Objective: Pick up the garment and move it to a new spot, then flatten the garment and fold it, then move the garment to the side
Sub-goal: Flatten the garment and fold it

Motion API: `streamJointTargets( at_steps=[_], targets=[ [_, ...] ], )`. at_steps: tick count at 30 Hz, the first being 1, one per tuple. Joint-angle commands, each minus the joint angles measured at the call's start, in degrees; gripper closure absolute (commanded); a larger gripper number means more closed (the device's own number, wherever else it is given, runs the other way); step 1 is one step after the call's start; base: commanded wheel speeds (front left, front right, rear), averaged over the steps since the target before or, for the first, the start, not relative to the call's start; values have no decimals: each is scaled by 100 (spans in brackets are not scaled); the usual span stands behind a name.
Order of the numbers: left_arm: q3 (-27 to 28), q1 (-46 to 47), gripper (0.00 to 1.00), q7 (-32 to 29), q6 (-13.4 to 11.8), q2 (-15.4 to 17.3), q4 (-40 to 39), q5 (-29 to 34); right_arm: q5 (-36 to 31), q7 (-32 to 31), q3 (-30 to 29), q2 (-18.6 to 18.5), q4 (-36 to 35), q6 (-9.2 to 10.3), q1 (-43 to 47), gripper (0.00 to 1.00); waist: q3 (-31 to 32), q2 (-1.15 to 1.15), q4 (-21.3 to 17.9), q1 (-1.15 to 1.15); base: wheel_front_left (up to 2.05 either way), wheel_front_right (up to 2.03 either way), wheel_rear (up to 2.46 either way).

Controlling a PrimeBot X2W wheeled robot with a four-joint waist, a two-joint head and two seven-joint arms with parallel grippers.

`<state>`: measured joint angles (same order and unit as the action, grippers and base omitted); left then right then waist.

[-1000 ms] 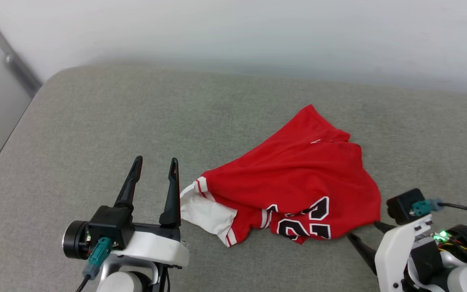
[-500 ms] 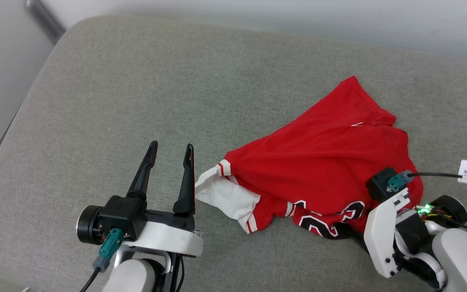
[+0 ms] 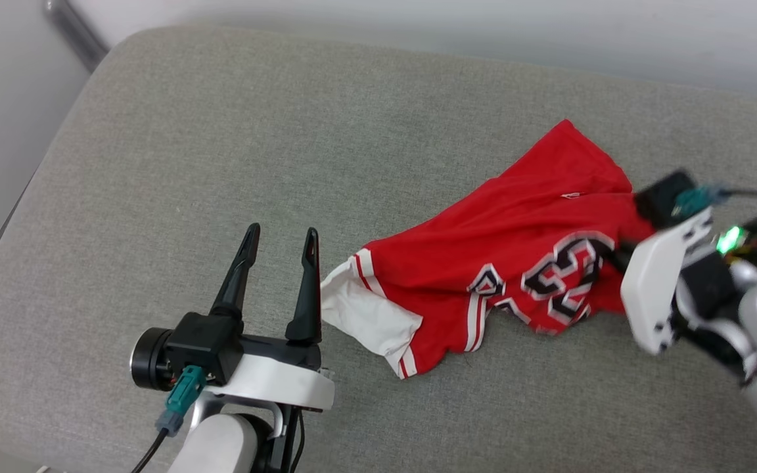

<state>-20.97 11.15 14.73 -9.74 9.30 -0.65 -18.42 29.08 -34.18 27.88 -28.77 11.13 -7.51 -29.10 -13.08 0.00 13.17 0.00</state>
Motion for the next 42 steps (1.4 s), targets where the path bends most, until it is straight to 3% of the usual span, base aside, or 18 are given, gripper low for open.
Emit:
streamJointTargets(
  at_steps=[1, 11, 20, 21, 22, 23, 24, 28, 33, 36, 42],
  targets=[
    [-14, 85, 0, 16, 21, -13, -21, -10, -95, 112, -57, -27, -34, 4, -187, 100, -26, 0, 13, 0, 0, 0, 0],
    [-199, 328, 0, 45, 177, -258, 64, -13, -416, 399, -337, -87, 511, 4, -1936, 100, -550, 0, 451, 0, 0, 0, 0],
    [-212, 527, 0, 53, 295, -483, 81, 68, -332, 1240, 107, 199, 1561, 4, -2505, 100, -1013, 0, 673, 0, 0, 0, 0],
    [-201, 540, 0, 53, 305, -493, 91, 77, -292, 1351, 163, 221, 1703, 5, -2462, 81, -1025, 0, 668, 0, 0, 0, 0],
    [-189, 545, 0, 53, 316, -510, 103, 95, -236, 1457, 222, 273, 1840, 5, -2393, 53, -1029, 0, 649, 0, 0, 0, 0],
    [-182, 552, 0, 53, 328, -528, 113, 115, -192, 1593, 301, 299, 1946, 5, -2361, 0, -1026, 0, 628, 0, 0, 0, 0],
    [-139, 560, 0, 53, 356, -539, 159, 168, -32, 2092, 406, 354, 2145, 5, -2312, 0, -962, 0, 513, 0, 0, 0, 0],
    [-56, 476, 0, 48, 382, -488, 241, 249, 207, 2898, 373, 421, 2087, 4, -2157, 0, -757, 0, 263, 0, 0, 0, 0],
    [5, 334, 0, 48, 389, -401, 321, 302, 393, 3377, 167, 279, 1853, 5, -1823, 0, -427, 0, -61, 0, 0, 0, 0],
    [21, 282, 0, 48, 374, -359, 356, 298, 553, 3106, -16, 123, 1726, 5, -1510, 0, -239, 0, -214, 0, 0, 0, 0],
    [16, 147, 0, -3, 369, -288, 362, 249, 805, 1737, -203, -311, 1342, 4, -1005, 0, -20, 0, -398, 0, 0, 0, 0]
  ],
)
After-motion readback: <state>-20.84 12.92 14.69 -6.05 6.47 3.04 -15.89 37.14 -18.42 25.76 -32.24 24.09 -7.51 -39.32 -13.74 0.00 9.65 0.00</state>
